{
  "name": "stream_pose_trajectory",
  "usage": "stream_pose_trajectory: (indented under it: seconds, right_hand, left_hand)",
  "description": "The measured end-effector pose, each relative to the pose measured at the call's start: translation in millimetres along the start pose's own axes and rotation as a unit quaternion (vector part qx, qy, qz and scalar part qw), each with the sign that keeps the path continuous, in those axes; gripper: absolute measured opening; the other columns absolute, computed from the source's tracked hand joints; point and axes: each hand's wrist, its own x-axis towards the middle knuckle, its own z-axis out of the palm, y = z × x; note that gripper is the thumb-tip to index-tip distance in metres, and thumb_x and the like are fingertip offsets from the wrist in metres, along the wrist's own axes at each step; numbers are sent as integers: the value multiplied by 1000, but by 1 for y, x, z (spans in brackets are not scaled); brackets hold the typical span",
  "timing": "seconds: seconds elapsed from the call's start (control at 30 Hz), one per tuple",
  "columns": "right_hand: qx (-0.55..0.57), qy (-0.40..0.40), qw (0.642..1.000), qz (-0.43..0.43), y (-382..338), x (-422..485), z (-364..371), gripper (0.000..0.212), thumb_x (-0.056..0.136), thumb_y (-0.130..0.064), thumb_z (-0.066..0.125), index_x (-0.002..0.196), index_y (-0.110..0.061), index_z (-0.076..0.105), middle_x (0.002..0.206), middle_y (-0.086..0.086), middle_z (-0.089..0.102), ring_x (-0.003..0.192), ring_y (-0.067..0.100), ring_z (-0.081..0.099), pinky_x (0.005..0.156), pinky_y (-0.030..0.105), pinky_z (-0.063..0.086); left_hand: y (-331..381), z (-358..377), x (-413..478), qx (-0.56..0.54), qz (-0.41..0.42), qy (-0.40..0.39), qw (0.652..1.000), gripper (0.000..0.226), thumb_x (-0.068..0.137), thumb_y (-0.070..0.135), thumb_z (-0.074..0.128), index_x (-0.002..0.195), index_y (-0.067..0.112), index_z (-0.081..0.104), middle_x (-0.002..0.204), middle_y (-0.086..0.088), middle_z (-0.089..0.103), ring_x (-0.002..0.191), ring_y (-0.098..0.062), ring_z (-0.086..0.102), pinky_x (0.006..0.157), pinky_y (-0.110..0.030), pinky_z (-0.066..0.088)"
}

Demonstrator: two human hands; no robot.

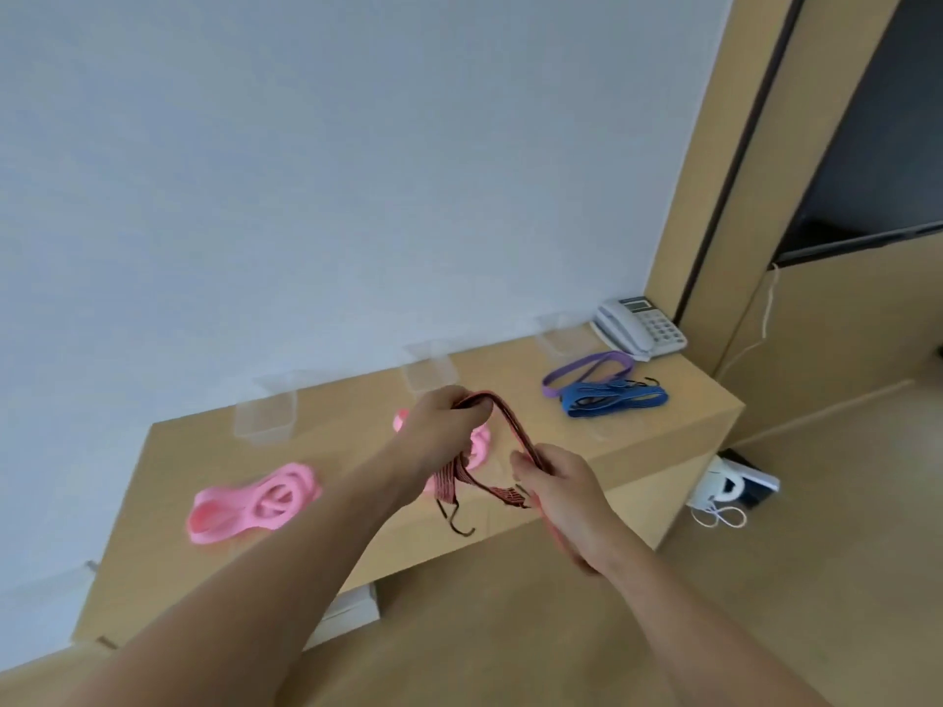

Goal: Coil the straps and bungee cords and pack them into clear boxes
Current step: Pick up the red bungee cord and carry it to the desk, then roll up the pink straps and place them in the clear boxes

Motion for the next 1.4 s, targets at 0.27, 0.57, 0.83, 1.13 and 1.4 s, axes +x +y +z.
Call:
stream_pose_trajectory:
  seconds: [0.27, 0.57, 0.83, 1.13, 1.4]
  right_hand:
    - [-55, -44, 997, 38, 35, 21, -64, 73, 55, -49, 91, 117, -37, 54, 108, -12, 69, 100, 2, 63, 91, 30, 52]
    - [72, 51, 989, 118, 49, 81, -96, 14, 93, -22, 67, 82, -13, 66, 65, 2, 67, 59, 10, 60, 66, 27, 44]
    - [-285, -32, 952, 103, 47, 190, -151, 22, 86, -45, 67, 87, -23, 66, 73, -10, 62, 67, 7, 56, 66, 30, 45]
    - [-655, -130, 744, -21, 55, 307, -154, 27, 98, -47, 50, 112, -24, 49, 102, 3, 57, 98, 27, 58, 82, 42, 42]
    - [-716, -140, 683, -29, 94, 368, -151, 23, 98, -25, 52, 121, -22, 52, 115, 8, 57, 104, 28, 55, 89, 41, 41]
  left_hand:
    - [38, 116, 45, -156, -71, -134, 976, 6, 101, 17, 60, 101, 11, 63, 72, -4, 53, 62, -20, 51, 69, -35, 42]
    - [50, 143, 140, -81, -28, -197, 977, 11, 100, 13, 60, 108, 6, 62, 82, -6, 63, 78, -21, 63, 78, -37, 55]
    - [-6, 119, 255, 0, -16, -178, 984, 40, 80, -13, 66, 105, 18, 72, 77, -2, 69, 72, -21, 67, 71, -37, 62]
    - [-70, 107, 312, 274, 59, -173, 944, 46, 92, 31, 69, 137, 32, 58, 127, 9, 66, 117, -16, 59, 96, -27, 43]
    - [-90, 78, 326, 294, 47, -112, 948, 42, 98, 33, 62, 140, 28, 57, 141, 4, 59, 132, -18, 51, 105, -27, 37]
